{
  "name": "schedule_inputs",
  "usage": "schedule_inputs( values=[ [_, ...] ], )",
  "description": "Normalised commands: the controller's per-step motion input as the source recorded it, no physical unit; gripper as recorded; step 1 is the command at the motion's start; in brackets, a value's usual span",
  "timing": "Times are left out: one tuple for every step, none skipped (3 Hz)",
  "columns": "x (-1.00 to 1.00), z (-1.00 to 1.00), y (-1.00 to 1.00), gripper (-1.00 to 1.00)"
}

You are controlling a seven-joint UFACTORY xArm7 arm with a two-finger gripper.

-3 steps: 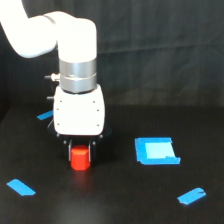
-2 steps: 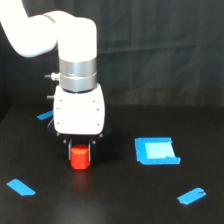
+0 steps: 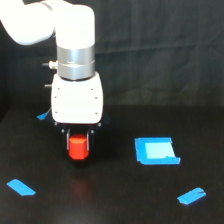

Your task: Pick up the red object from the table

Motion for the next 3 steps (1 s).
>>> schedule_inputs(
  values=[
    [-0.03,0.97,0.06,-1.00],
    [0.11,0.97,0.12,-0.99],
    [0.11,1.00,0.11,-0.95]
  ],
)
